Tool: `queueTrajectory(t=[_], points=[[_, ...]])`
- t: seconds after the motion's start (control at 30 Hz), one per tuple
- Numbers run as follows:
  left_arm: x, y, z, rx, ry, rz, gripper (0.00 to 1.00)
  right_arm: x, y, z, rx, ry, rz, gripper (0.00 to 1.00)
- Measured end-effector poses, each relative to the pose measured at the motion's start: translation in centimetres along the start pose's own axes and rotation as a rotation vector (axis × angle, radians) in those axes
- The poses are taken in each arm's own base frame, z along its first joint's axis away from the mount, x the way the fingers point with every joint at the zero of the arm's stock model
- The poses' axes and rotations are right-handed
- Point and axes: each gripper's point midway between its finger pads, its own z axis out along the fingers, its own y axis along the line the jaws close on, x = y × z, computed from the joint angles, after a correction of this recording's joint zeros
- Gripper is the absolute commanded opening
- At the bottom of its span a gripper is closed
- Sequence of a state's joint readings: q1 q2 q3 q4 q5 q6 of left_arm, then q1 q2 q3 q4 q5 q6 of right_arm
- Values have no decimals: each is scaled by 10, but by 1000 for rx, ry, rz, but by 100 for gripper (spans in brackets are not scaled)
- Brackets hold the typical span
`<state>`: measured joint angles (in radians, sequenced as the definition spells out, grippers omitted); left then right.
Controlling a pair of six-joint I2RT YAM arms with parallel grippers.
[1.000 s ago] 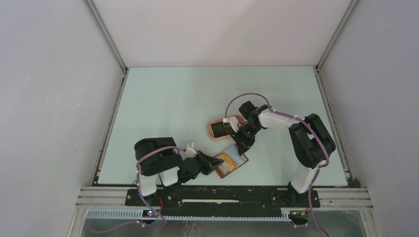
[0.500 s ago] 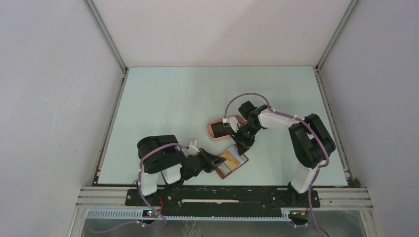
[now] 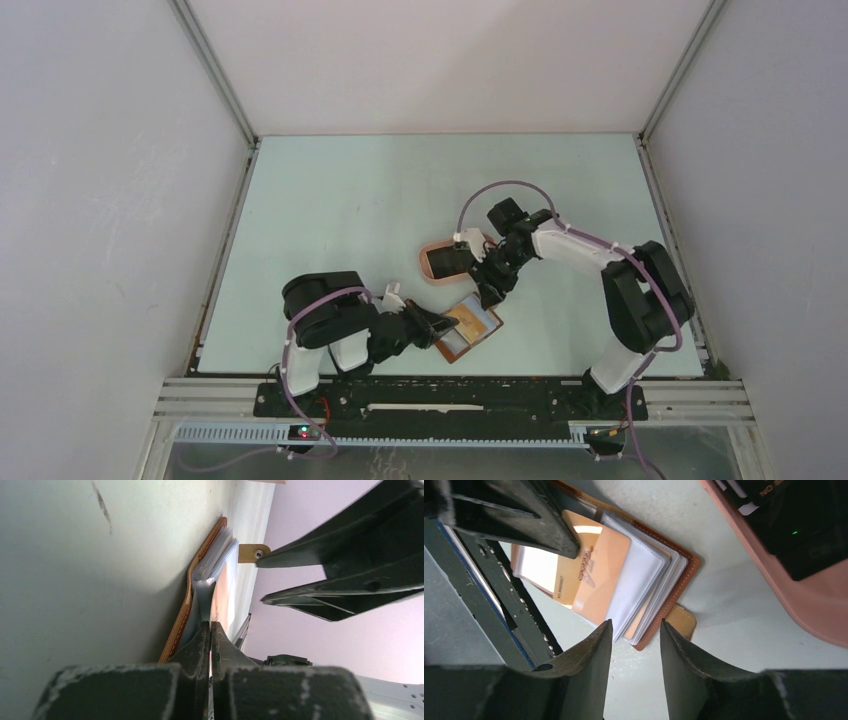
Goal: Put the credit cards into the card holder
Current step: Insert the credit card into the card holder.
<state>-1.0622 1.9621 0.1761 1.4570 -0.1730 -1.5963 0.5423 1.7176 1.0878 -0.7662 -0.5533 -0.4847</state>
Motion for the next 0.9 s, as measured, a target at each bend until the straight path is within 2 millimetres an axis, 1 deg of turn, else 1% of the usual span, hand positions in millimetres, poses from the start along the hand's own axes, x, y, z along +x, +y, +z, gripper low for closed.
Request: queueTrajectory(t=[0.03, 0.13, 0.2, 0.33, 0.4, 0.47, 0.53, 0.57, 0.67, 0.73, 0.8, 0.9], points=[[0, 0, 0, 0, 1, 0, 4, -3, 1, -4, 7, -16, -10, 47], [0, 0, 0, 0, 1, 0, 6, -13, 6, -19, 19, -71, -51, 44], [0, 0, 0, 0, 1, 0, 7, -19, 13, -26, 6, -107, -80, 40], [0, 0, 0, -1, 1, 0, 9, -28, 33, -37, -56, -187, -161, 29], [0, 1, 0, -2, 0, 0, 10, -27, 44, -41, -90, -222, -211, 20], [0, 1, 0, -3, 0, 0, 11, -24, 55, -46, -124, -261, -272, 12], [0, 2, 0, -5, 1, 1, 11, -19, 68, -50, -160, -311, -363, 3], [0, 2, 0, -5, 1, 1, 11, -15, 74, -51, -179, -339, -425, 0], [0, 3, 0, -8, 1, 1, 11, 2, 92, -50, -232, -394, -625, 0], [0, 3, 0, -7, 1, 1, 12, 14, 98, -46, -262, -407, -725, 0], [0, 3, 0, -7, 2, 1, 12, 21, 102, -41, -283, -410, -791, 0], [0, 3, 1, -4, 2, 0, 12, 22, 105, -37, -290, -410, -868, 0]])
